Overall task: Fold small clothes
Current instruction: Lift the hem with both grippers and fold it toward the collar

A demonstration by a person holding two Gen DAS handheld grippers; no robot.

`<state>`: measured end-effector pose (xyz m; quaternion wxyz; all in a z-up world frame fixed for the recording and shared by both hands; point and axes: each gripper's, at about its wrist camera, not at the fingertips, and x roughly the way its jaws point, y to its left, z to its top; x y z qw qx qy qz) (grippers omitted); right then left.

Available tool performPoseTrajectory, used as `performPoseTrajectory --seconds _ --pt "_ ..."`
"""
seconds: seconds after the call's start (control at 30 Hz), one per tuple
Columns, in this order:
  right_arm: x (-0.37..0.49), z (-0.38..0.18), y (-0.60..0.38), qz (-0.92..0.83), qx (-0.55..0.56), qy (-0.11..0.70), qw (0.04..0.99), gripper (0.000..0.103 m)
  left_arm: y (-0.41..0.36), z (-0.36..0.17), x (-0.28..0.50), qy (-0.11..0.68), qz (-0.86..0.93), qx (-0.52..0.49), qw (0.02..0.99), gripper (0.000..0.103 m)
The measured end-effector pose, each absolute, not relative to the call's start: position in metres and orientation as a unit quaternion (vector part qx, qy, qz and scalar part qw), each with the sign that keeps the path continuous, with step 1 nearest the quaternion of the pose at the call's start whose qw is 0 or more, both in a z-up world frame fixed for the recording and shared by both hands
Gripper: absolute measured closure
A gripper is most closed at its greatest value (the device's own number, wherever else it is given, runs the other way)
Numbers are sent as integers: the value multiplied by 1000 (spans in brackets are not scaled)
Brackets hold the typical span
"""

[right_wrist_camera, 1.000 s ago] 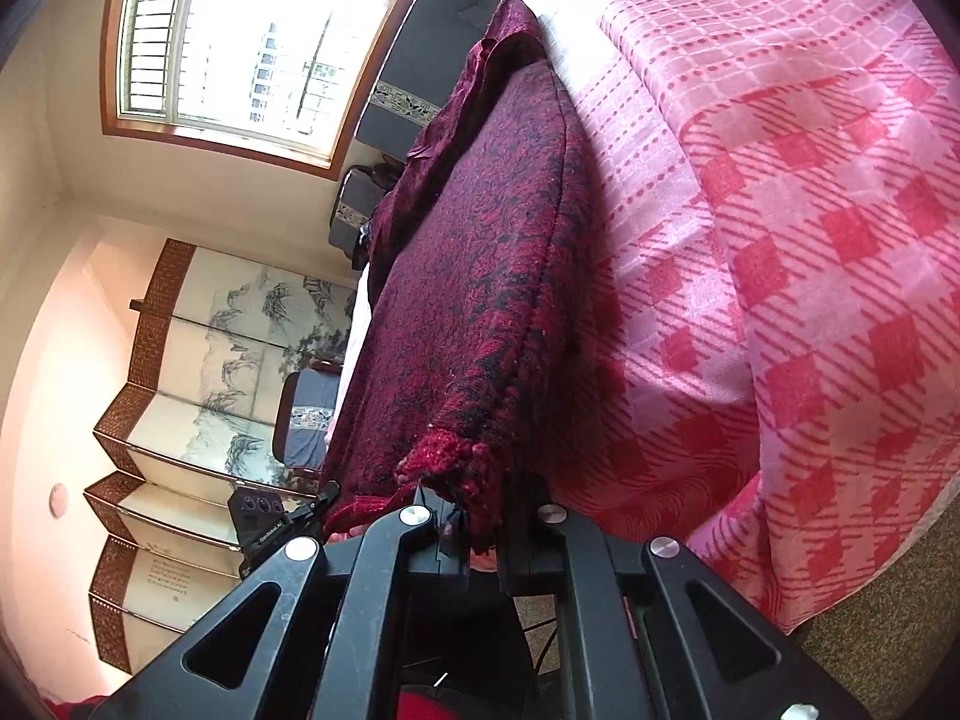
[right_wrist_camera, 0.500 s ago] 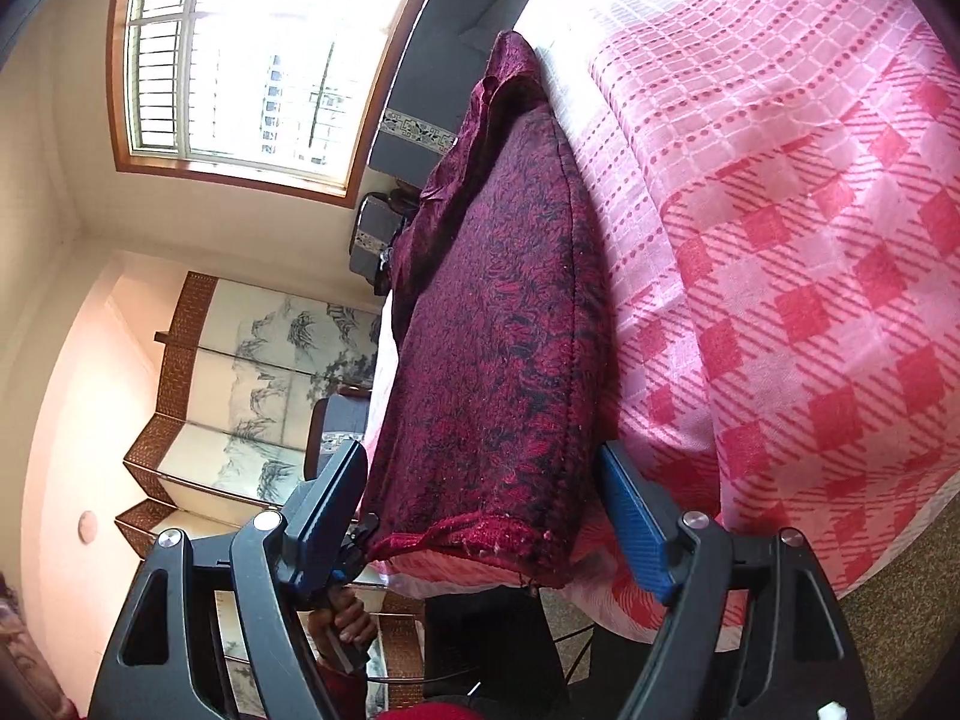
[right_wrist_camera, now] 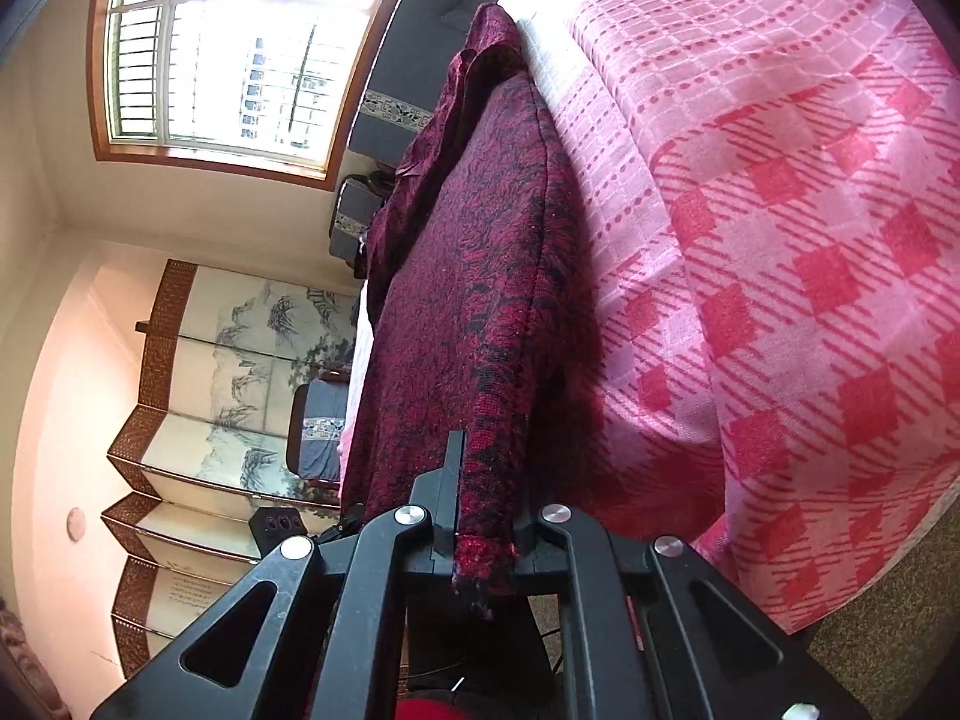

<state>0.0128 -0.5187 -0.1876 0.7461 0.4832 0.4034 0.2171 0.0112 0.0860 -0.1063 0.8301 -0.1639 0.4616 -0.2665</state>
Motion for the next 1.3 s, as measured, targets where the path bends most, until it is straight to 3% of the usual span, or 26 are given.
performPoseTrajectory --seconds 0.23,1.3 --pt "7 -169 -512 240 478 377 756 94 70 -69 -6 383 -245 -81 887 93" --pt "-23 -140 -506 263 474 336 770 94 55 -52 -29 333 -220 36 916 93"
